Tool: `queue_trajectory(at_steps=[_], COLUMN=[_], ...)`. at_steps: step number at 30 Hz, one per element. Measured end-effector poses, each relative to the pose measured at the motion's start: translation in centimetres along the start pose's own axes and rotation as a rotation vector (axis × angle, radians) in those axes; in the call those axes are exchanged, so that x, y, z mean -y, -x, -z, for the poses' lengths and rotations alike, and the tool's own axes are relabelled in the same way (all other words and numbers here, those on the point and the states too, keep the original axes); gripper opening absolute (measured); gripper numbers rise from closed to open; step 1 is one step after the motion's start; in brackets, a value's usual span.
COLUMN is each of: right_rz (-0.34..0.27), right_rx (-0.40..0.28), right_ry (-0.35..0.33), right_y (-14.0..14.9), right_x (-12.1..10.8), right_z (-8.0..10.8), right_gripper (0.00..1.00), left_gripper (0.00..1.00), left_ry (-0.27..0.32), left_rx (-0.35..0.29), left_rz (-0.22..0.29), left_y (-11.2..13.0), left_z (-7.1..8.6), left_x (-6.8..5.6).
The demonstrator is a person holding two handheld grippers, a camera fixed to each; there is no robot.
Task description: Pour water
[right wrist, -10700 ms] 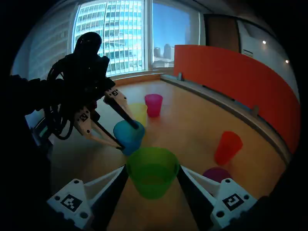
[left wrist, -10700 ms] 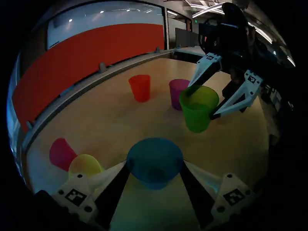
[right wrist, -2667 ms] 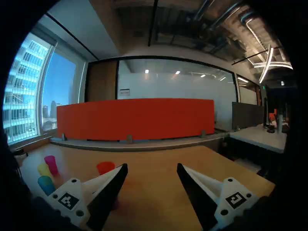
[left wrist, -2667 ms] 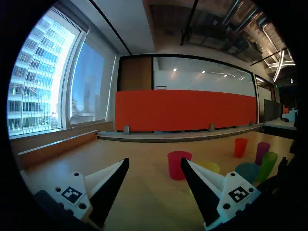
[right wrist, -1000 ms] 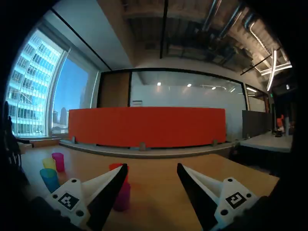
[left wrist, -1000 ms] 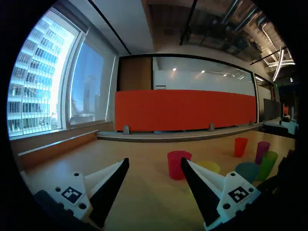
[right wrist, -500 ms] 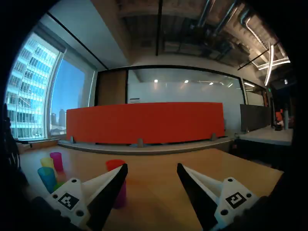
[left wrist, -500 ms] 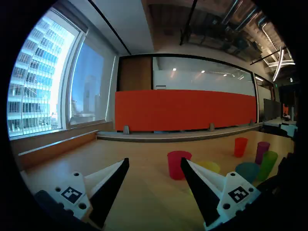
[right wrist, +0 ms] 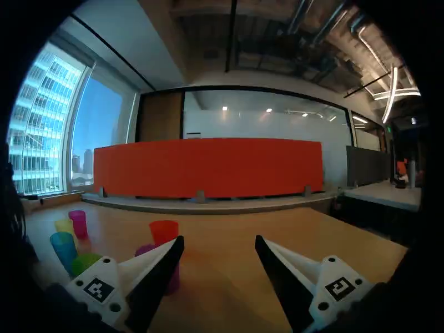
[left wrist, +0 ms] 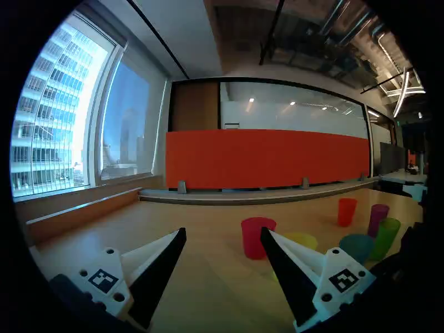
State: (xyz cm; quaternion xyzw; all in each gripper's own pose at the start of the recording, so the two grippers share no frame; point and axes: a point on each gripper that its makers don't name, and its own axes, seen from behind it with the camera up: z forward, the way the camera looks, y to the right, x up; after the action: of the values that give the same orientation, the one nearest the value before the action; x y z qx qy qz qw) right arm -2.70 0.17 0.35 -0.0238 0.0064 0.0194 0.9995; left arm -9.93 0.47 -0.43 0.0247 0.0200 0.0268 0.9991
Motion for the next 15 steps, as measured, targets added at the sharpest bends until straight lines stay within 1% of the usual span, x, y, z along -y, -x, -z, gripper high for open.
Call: queue_trajectory(at_steps=[2, 15], right_rz=[0.008, 0.008], right_rx=[0.0, 0.004], right_ry=[0.0, 0.0], right_y=[0.09, 0.28], right_x=[0.13, 0.1], right_z=[0.06, -0.08], right_gripper=[0.99, 0.99], left_gripper=[1.0, 1.0], left_ry=[0.0, 0.0], left_rx=[0.0, 0.0], left_rz=[0.0, 0.0], left_y=[0.0, -0.04], left_z=[0.02, 0.01], left_x=[0.01, 0.02])
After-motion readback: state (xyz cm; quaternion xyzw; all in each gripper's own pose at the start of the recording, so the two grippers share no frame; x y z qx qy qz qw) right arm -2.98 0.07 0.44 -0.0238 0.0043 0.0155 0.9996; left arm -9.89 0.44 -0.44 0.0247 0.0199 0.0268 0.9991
